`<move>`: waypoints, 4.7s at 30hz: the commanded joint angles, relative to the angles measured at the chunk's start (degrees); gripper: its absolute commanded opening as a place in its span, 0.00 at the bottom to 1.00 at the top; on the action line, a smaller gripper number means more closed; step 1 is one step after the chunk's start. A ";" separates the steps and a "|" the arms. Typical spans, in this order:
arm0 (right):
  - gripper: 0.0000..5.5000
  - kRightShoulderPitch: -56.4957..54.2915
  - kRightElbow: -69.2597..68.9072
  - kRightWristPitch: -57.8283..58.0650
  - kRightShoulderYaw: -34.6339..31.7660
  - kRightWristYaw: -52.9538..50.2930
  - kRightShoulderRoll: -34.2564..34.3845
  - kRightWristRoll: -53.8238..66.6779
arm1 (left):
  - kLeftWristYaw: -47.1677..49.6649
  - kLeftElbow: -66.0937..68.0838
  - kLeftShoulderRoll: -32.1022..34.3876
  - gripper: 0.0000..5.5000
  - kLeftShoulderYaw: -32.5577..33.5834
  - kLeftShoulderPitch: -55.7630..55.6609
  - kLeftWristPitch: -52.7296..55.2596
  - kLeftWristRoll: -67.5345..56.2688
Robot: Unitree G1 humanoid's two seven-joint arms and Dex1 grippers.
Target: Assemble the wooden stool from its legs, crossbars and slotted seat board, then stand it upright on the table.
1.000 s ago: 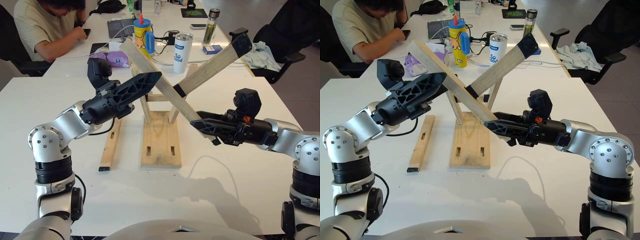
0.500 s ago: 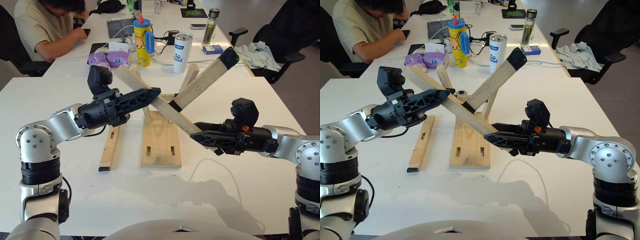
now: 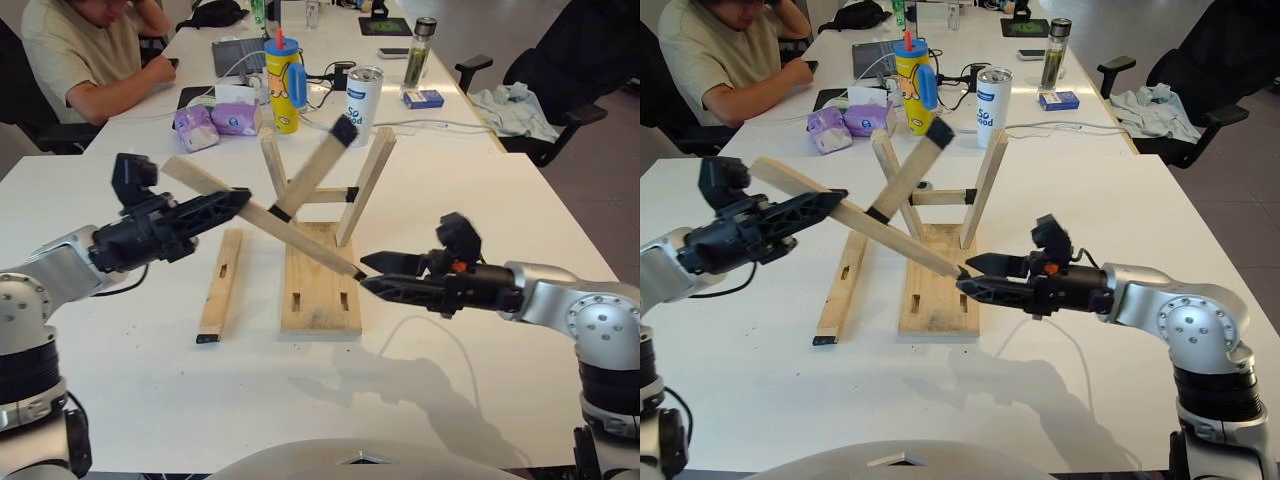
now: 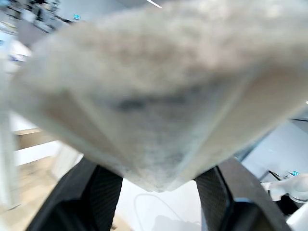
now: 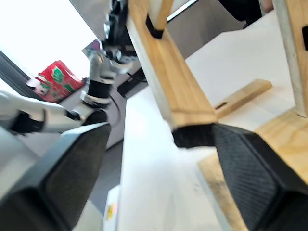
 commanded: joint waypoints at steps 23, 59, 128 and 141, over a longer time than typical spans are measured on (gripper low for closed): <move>0.73 -1.88 23.53 -54.16 27.49 6.85 5.24 -60.93 | -19.19 0.65 4.58 0.37 -6.85 0.50 -10.80 28.09; 0.73 -0.75 23.63 -49.91 28.37 10.25 8.22 -64.46 | -44.11 7.21 8.40 0.37 -35.79 -19.91 -27.48 60.40; 0.73 6.98 25.28 -35.94 27.83 -2.82 23.08 -62.32 | 23.05 -18.59 -18.63 0.76 -18.88 25.95 -5.24 69.36; 0.73 7.65 21.28 -40.39 25.79 -3.70 24.67 -60.14 | 25.48 -13.40 -22.55 0.46 -16.27 22.36 -4.43 70.06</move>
